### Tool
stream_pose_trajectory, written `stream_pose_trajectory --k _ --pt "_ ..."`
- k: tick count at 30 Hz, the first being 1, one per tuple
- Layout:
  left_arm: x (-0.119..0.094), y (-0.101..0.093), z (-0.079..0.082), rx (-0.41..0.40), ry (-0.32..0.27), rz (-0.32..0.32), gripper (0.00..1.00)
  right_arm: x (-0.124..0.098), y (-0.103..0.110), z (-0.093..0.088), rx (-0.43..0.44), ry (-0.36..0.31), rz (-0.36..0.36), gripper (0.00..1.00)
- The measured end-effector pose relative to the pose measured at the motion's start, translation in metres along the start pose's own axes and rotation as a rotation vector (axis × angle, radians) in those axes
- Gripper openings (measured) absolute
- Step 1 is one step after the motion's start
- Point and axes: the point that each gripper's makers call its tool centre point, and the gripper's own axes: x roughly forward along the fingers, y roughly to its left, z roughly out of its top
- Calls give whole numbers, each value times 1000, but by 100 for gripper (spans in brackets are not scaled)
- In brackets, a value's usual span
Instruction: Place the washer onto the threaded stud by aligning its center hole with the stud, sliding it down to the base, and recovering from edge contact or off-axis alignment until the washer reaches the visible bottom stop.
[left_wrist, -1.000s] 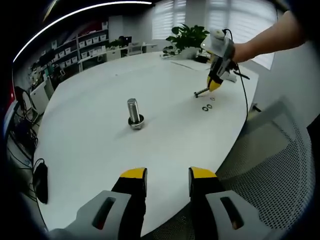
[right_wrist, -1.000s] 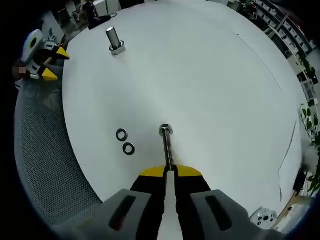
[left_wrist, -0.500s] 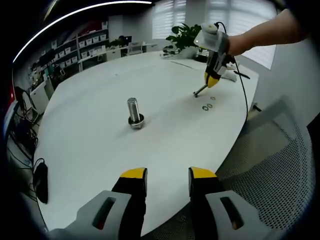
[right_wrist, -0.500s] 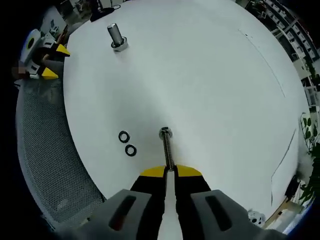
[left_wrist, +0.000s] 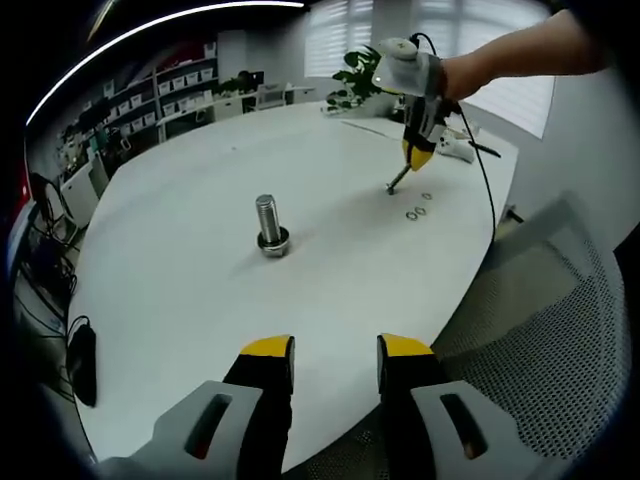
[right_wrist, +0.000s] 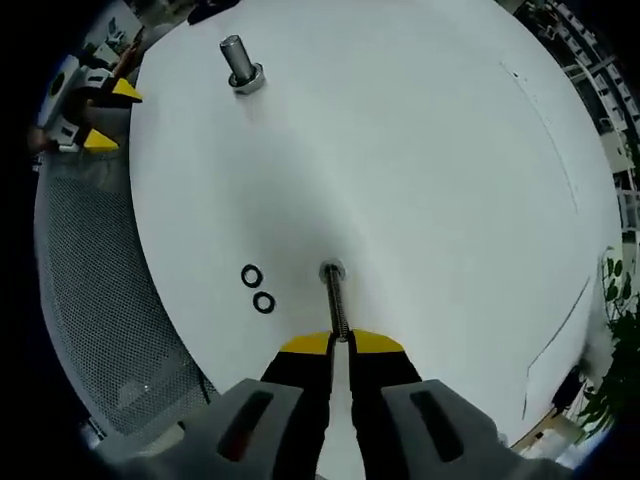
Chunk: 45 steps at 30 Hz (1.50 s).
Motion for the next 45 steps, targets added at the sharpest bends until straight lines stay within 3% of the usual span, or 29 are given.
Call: stream_pose_trajectory --k 15,28,31,45 --pt "0 0 0 4 2 3 31 -6 -4 6 -50 74 16 7" --pt "0 1 0 5 2 6 31 -8 -4 19 -87 84 18 7" --pt "0 1 0 5 2 6 31 -9 -2 21 -106 104 31 3" --pt "1 2 -1 4 0 12 31 -2 4 28 -55 52 44 3"
